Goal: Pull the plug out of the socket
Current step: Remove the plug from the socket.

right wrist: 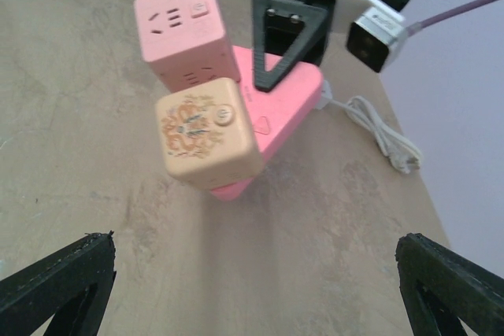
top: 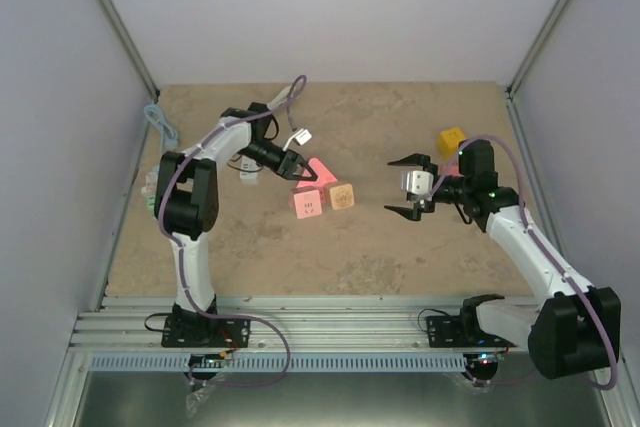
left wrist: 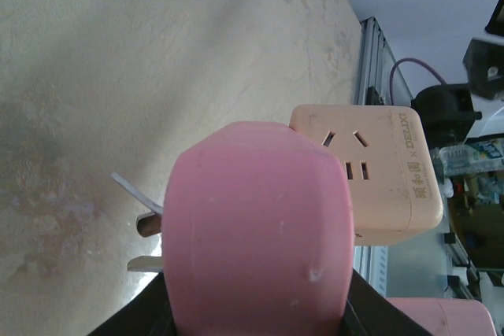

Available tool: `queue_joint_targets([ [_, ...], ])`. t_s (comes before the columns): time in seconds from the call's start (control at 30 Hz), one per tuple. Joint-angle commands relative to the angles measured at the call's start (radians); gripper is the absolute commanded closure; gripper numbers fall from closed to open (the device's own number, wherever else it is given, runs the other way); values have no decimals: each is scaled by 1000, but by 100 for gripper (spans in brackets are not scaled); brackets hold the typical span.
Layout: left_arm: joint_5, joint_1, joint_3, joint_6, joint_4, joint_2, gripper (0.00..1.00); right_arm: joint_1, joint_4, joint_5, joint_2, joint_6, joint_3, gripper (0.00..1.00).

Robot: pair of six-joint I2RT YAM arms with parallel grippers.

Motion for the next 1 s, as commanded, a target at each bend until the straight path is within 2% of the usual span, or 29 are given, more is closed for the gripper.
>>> queue_joint_targets([
  [0.0,135,-8,84,-51,12,60,100,14,-71,-3,56,-87,43,2],
  [0.1,160,-22,169,32,-83,144,100,15,-103,13,100,-134,82,2],
  [0.2,252,-29,276,222,-282,252,100,18,-149,20,151,-177,121,3],
  [0.4,277,-48,277,285,-287,310,100,44,-142,29,235,-176,157,3],
  [0.57,300,-63,275,286,-285,334,100,92,-69,62,272,-95,145,3],
  [0.87,328,-82,265,278,-278,404,100,143,-20,98,275,-55,93,5],
  [0.93,302,-83,248,208,-215,393,100,143,-6,110,281,-43,86,5],
  [0.97,273,-83,221,110,-128,375,100,145,-6,115,287,-41,88,5],
])
